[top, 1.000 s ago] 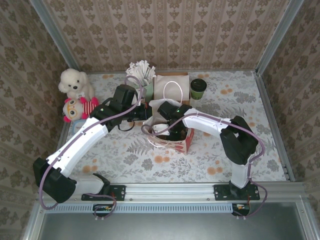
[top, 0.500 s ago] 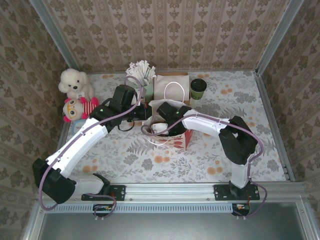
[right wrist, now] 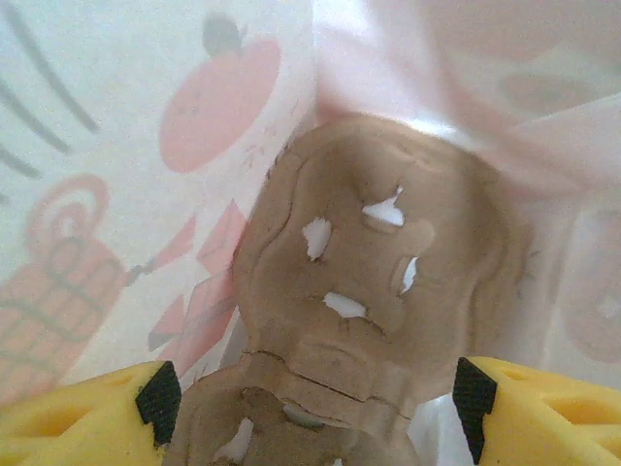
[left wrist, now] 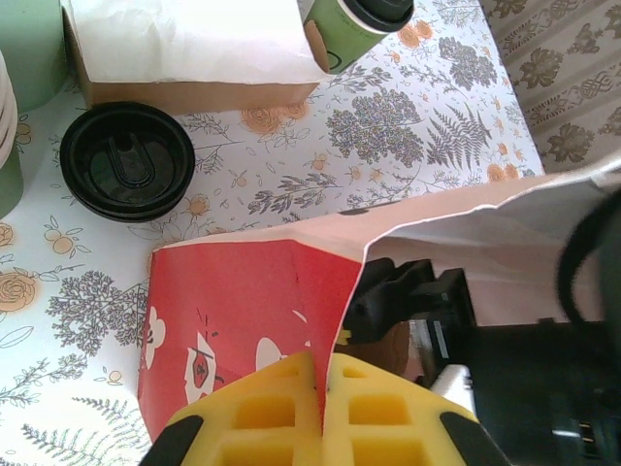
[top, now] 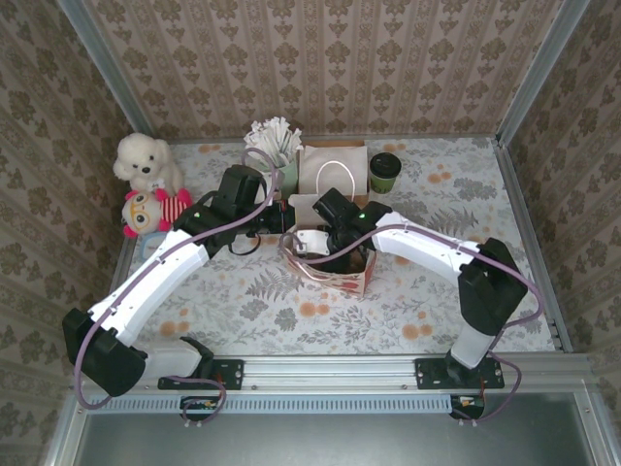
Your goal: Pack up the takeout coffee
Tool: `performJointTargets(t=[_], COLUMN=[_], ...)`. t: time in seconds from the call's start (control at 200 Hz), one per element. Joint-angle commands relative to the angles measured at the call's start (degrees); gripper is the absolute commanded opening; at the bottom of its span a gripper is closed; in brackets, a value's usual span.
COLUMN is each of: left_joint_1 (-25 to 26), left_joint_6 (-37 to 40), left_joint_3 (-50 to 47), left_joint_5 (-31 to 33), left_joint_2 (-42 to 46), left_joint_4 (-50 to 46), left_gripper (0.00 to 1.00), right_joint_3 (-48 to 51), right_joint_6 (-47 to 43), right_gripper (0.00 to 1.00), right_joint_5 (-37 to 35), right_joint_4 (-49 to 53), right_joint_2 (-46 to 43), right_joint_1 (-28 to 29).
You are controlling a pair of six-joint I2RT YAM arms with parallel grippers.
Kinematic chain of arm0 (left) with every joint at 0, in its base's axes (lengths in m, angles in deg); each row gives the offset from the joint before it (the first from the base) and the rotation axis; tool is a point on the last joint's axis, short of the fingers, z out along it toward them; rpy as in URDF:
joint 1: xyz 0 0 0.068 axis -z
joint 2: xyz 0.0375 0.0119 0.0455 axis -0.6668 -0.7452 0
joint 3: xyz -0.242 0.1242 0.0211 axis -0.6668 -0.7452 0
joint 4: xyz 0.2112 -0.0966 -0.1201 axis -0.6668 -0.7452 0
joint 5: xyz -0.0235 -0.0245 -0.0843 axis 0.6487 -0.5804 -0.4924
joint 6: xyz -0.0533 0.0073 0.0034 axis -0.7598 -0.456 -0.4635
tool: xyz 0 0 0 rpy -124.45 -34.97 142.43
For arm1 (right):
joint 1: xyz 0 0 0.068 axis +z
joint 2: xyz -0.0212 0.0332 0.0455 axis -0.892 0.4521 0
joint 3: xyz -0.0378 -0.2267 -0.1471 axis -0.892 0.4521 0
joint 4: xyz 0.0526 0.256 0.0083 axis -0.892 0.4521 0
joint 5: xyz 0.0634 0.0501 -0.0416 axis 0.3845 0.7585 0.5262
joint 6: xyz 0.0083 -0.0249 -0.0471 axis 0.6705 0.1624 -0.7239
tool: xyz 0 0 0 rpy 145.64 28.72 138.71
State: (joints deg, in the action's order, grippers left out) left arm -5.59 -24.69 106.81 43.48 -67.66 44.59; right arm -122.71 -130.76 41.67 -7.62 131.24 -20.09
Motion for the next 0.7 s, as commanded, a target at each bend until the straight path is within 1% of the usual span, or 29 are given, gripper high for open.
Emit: performJointTargets(t=[0.0,0.07,0.075,0.085,0.09,0.105,0.25,0.34,0.41,0.455,0.48,0.505,0.58,0.62,0.655,0.695], left_joint_1=[-0.55,-0.50,-0.52,-0.49,-0.48,-0.46,-0.46,-0.46,-0.46,-0.50,-0.46,-0.46,-0.46,-0.48,-0.48,-0.46], left_joint_6=[1.37,1.36,1.36,1.36,1.36,1.36,1.16,1.10,1.01,0.92,0.85,0.71,0.16,-0.08,-0.75,-1.41], left_joint_3=[-0.65,-0.72,-0.73,-0.72,-0.73,-0.74,-0.78,-0.98,-1.00,-1.01,-0.93,-0.78,0.07,0.62,0.75,0.44], left_joint_5=[0.38,0.37,0.37,0.37,0.37,0.37,0.31,0.33,0.20,-0.01,-0.06,-0.06,0.67,0.89,0.99,0.91], left_joint_2=[1.50,1.50,1.54,1.51,1.50,1.42,1.32,1.32,1.38,1.36,1.41,1.32,0.83,0.49,0.36,0.49], left_joint_4=[1.57,1.77,1.81,1.85,1.85,1.86,2.12,2.23,2.30,2.47,2.51,2.48,1.51,1.02,0.87,1.49], left_gripper=[0.00,0.00,0.00,0.00,0.00,0.00,0.00,0.00,0.00,0.00,0.00,0.00,0.00,0.00,0.00,0.00], right_joint_3=[0.33,0.49,0.54,0.60,0.64,0.75,1.90,2.32,2.84,3.17,3.58,4.01,6.37,8.28,9.86,11.15], right_joint_6=[2.35,3.29,3.35,3.50,3.58,3.84,4.62,5.32,7.89,9.63,10.67,11.35,11.86,12.15,13.46,15.77], right_gripper=[0.80,0.85,0.87,0.96,0.98,1.00,1.00,1.00,1.00,1.00,1.00,1.00,1.00,1.00,1.00,1.00], right_joint_5=[2.49,2.46,2.46,2.46,2.46,2.46,2.57,2.03,-0.49,-0.81,-0.34,0.80,7.50,9.72,9.75,7.47], right_joint_4=[-1.79,-3.20,-3.35,-3.57,-3.75,-4.14,-7.34,-7.65,-11.99,-13.83,-15.13,-16.20,-19.04,-21.97,-25.27,-29.00], right_joint_2=[-3.75,-5.50,-5.65,-6.01,-6.17,-6.48,-10.67,-13.12,-15.51,-17.10,-17.31,-19.57,-22.81,-24.48,-25.82,-27.12], right_joint_1=[-0.46,-0.64,-0.65,-0.66,-0.66,-0.71,-1.13,-1.41,-1.49,-1.69,-1.86,-2.06,-2.42,-2.42,-2.43,-2.38])
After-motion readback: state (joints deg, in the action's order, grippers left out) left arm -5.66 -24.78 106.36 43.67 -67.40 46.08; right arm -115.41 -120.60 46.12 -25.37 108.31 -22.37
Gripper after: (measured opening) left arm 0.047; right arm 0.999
